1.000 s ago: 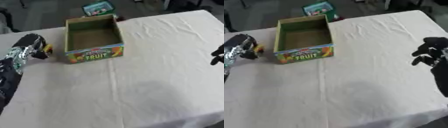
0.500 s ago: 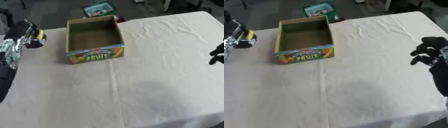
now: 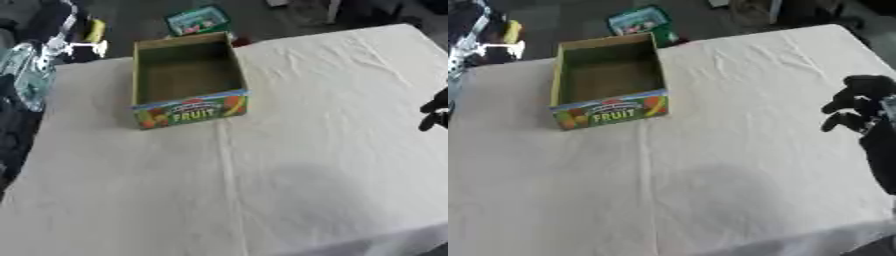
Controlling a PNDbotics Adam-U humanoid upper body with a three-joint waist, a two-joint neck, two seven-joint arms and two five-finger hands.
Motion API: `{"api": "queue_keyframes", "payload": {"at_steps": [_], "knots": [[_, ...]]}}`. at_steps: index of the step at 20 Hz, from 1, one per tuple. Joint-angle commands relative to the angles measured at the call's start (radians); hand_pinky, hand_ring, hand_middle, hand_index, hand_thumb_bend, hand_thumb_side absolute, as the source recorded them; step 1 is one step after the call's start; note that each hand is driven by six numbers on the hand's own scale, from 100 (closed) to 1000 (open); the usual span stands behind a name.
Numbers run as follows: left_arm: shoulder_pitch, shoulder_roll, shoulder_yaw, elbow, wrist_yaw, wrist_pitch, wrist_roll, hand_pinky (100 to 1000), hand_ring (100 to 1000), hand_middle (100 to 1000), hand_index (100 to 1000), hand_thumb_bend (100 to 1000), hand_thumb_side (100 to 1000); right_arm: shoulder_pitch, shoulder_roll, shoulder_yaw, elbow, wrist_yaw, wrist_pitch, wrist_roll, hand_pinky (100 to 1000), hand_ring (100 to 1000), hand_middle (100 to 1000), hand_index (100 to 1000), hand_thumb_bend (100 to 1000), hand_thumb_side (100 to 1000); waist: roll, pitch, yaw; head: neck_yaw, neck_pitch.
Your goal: Pick up objects on the table and place them in the box.
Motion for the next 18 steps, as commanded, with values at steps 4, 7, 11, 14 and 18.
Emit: {"api": "queue_keyframes", "payload": {"at_steps": [4,7,11,14,18], "knots": [[-0.033,-0.071,-0.027,0.007,-0.068,-0.009,0.019,345,212,144,328,125,142,-0.017,-0.012,0.008,-0.019,-0.010,0.001,0.014,422,559,530,694,100,574,-0.005,-0.013,-0.021,0.018,-0.007],[-0.032,-0.093,-0.029,0.038,-0.121,-0.009,0.023,357,225,161,344,143,154,-0.020,-0.010,0.012,-0.018,-0.008,0.003,0.020,421,559,529,694,100,580,-0.002,-0.007,-0.036,0.025,-0.014],[-0.022,-0.111,-0.021,0.085,-0.168,-0.005,0.018,395,272,221,390,152,181,-0.028,-0.006,0.017,-0.017,-0.005,0.006,0.026,421,559,529,694,100,583,0.002,0.002,-0.052,0.029,-0.019],[-0.014,-0.117,-0.019,0.114,-0.191,-0.010,-0.029,467,402,380,547,195,213,-0.030,-0.005,0.018,-0.017,-0.004,0.007,0.028,421,559,529,694,100,584,0.002,0.006,-0.058,0.028,-0.019],[-0.007,-0.118,-0.013,0.124,-0.202,-0.004,-0.085,622,604,633,765,488,281,-0.030,-0.004,0.016,-0.017,-0.003,0.007,0.027,421,559,529,694,100,585,0.002,0.006,-0.058,0.025,-0.019]]}}
